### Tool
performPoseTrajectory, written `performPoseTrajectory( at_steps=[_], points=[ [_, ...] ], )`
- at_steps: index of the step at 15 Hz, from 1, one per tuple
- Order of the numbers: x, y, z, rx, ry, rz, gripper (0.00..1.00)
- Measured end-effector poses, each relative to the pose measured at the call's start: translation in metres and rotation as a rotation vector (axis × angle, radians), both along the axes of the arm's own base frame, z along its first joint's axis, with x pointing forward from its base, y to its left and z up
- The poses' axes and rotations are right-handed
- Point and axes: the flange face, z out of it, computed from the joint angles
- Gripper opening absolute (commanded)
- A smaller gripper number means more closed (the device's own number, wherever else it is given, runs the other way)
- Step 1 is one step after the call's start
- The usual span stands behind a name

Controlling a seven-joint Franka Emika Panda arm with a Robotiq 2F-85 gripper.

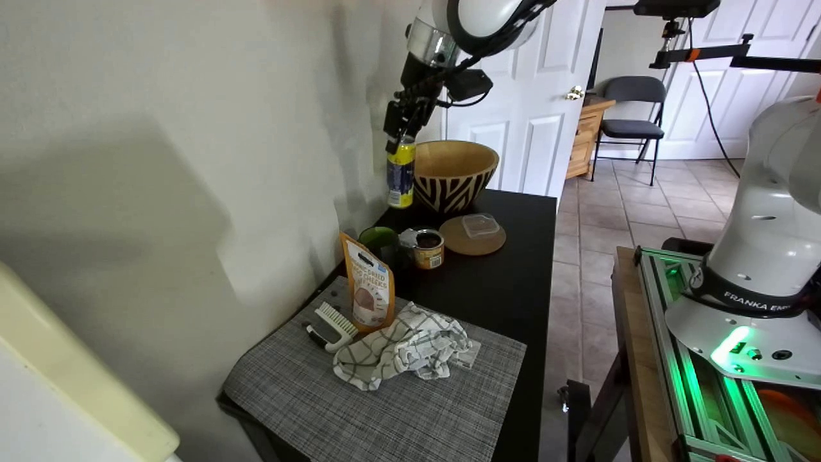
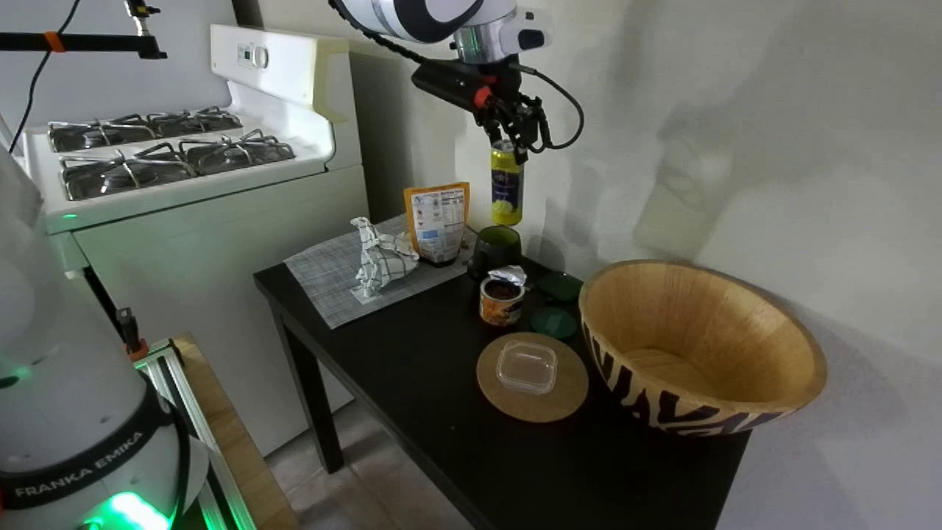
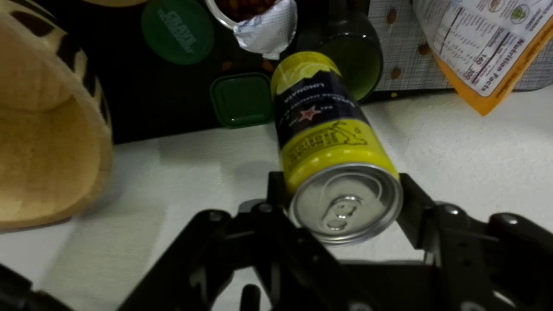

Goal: Put the can in the brown bowl

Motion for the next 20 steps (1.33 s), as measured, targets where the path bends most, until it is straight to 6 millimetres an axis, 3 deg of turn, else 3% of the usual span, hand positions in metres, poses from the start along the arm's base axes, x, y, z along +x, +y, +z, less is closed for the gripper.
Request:
performPoseTrajectory(
  at_steps=[2,8,10,14,19,20],
  points=[
    [-0.013,-0.034,0.009,0.001,0.009,-0.062,0.38],
    [-0.052,-0.159,0.030,0.038,-0.029,-0.333,0.38],
    [-0.063,-0.191,0.035,0.054,-0.043,-0.411,0.38],
    [-0.065,-0.222,0.034,0.082,-0.069,-0.516,0.38],
    [-0.028,-0.238,0.007,0.069,-0.067,-0.622,0.38],
    [-0.023,-0.245,-0.001,0.068,-0.056,-0.665,0.63]
  ],
)
